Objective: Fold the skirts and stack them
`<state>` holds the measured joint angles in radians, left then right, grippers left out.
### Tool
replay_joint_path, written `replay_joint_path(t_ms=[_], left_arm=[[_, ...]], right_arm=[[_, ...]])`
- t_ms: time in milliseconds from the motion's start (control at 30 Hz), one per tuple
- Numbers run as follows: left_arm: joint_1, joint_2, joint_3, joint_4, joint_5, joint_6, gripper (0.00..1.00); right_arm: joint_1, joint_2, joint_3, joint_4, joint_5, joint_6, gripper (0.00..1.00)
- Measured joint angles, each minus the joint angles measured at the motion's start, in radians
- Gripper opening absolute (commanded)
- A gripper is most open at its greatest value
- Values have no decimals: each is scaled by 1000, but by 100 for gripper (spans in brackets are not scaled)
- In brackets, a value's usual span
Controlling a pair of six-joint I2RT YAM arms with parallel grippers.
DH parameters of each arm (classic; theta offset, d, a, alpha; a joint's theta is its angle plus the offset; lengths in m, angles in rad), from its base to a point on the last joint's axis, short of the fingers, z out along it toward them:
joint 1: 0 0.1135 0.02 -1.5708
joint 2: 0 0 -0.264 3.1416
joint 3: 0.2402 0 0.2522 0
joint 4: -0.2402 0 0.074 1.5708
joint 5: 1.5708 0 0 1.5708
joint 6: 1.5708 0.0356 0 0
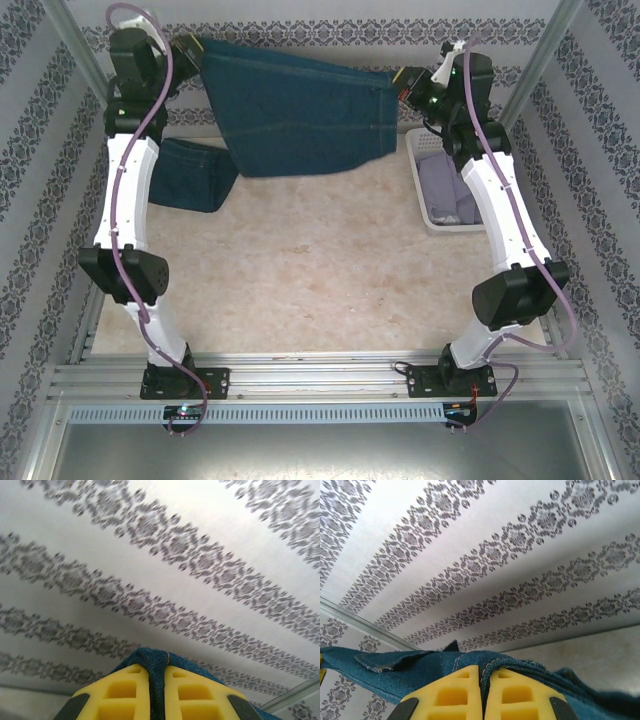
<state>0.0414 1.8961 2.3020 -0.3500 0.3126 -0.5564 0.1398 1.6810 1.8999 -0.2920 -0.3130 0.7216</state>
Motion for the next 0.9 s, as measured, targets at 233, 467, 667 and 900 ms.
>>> replay_joint_path(t_ms=[233, 467, 667, 900], left_arm=[[7, -160, -161, 34, 97, 56, 0], [8, -601, -1154, 206, 117, -35, 0], [7, -848, -1749, 122, 124, -185, 0], [7, -1054, -1893, -79, 121, -265, 0]], right_arm=[[-1, -134, -232, 123, 0, -11, 0], [0, -297, -813, 228, -30, 50, 0], [72, -443, -1300, 175, -18, 169, 0], [166, -679, -1532, 84, 32, 318, 0]])
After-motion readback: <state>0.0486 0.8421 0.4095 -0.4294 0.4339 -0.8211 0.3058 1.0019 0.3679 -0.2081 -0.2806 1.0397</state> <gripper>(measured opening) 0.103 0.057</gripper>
